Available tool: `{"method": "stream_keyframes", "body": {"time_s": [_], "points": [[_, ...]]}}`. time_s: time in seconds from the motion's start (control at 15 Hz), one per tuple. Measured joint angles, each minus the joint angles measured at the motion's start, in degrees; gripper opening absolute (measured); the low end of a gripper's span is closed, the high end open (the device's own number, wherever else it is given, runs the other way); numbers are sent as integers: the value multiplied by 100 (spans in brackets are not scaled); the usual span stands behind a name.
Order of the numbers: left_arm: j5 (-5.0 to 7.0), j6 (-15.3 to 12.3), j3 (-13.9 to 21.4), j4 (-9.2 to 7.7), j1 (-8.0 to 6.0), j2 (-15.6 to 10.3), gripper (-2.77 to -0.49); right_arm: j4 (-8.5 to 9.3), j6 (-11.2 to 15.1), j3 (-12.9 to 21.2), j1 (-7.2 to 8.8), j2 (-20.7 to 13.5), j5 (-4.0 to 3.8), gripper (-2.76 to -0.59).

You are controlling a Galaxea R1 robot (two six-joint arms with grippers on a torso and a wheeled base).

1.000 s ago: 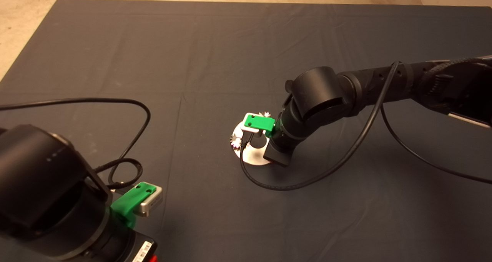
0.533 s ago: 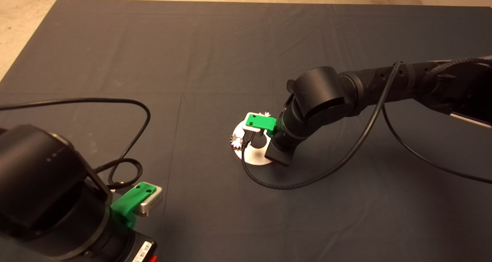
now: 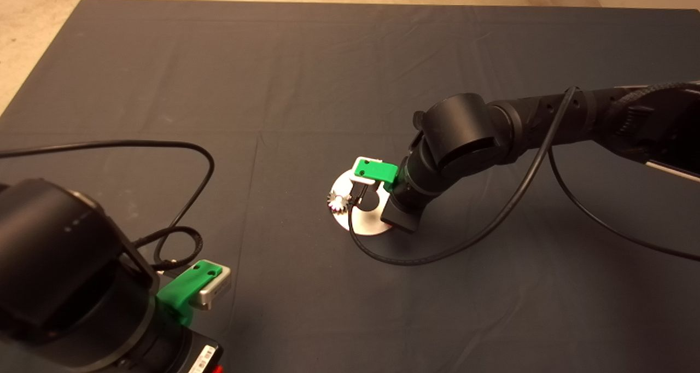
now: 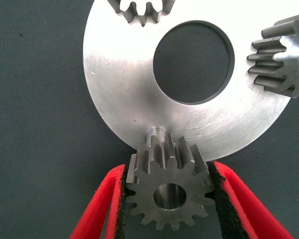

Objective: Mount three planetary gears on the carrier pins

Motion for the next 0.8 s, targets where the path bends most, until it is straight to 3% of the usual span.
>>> {"method": "stream_keyframes", "body": {"time_s": [0.8], "points": [[0,0,0,0,0,0,-107,-41,4,-2,-1,49,-1,-234]]}}
